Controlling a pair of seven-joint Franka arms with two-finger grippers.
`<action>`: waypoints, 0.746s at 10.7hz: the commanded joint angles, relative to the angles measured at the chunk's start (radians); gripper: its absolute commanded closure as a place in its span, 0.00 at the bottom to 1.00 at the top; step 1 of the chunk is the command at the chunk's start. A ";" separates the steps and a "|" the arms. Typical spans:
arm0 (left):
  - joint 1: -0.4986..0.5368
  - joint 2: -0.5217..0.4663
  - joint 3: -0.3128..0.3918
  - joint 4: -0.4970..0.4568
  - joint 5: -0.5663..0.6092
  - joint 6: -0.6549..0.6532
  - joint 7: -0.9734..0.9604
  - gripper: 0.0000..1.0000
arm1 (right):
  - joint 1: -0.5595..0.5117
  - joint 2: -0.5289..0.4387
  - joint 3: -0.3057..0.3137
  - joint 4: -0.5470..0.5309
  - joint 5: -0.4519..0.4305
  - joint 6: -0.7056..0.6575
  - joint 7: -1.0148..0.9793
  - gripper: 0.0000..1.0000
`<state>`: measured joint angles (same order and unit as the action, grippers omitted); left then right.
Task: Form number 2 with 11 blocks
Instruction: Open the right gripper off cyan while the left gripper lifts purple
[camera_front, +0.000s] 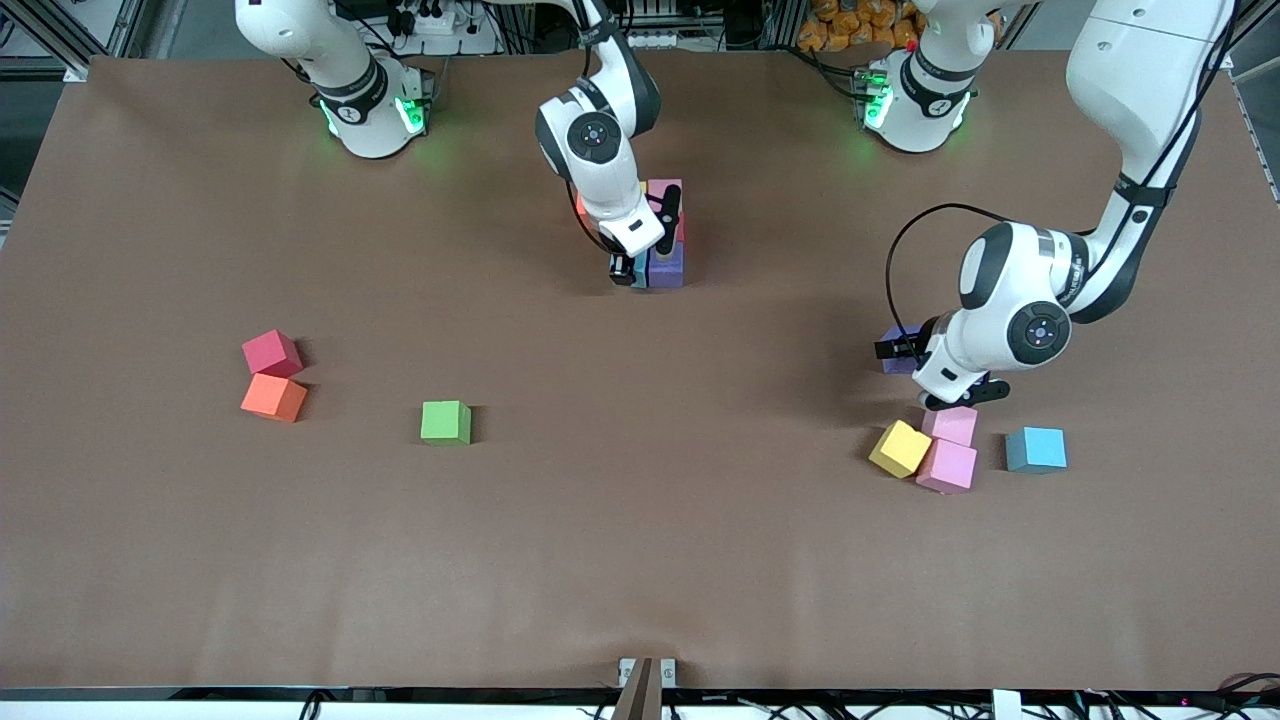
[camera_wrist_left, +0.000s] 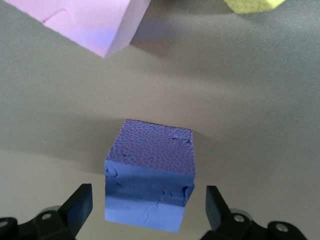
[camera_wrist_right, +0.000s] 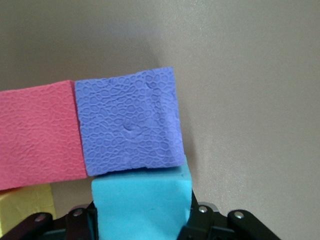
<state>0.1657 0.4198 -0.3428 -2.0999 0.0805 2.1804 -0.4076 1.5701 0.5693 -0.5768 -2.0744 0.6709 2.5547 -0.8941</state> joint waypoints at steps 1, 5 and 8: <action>0.011 0.005 -0.007 0.003 -0.019 0.010 0.026 0.08 | 0.022 0.037 -0.011 0.023 0.018 0.005 0.018 0.82; 0.005 0.030 -0.007 0.032 -0.007 0.010 0.026 0.30 | 0.022 0.037 -0.011 0.037 0.018 -0.001 0.049 0.00; -0.001 0.022 -0.008 0.053 -0.007 0.009 0.027 0.46 | 0.021 0.029 -0.012 0.042 0.015 -0.008 0.053 0.00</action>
<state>0.1648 0.4346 -0.3445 -2.0724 0.0805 2.1921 -0.3958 1.5733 0.5877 -0.5741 -2.0474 0.6713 2.5546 -0.8553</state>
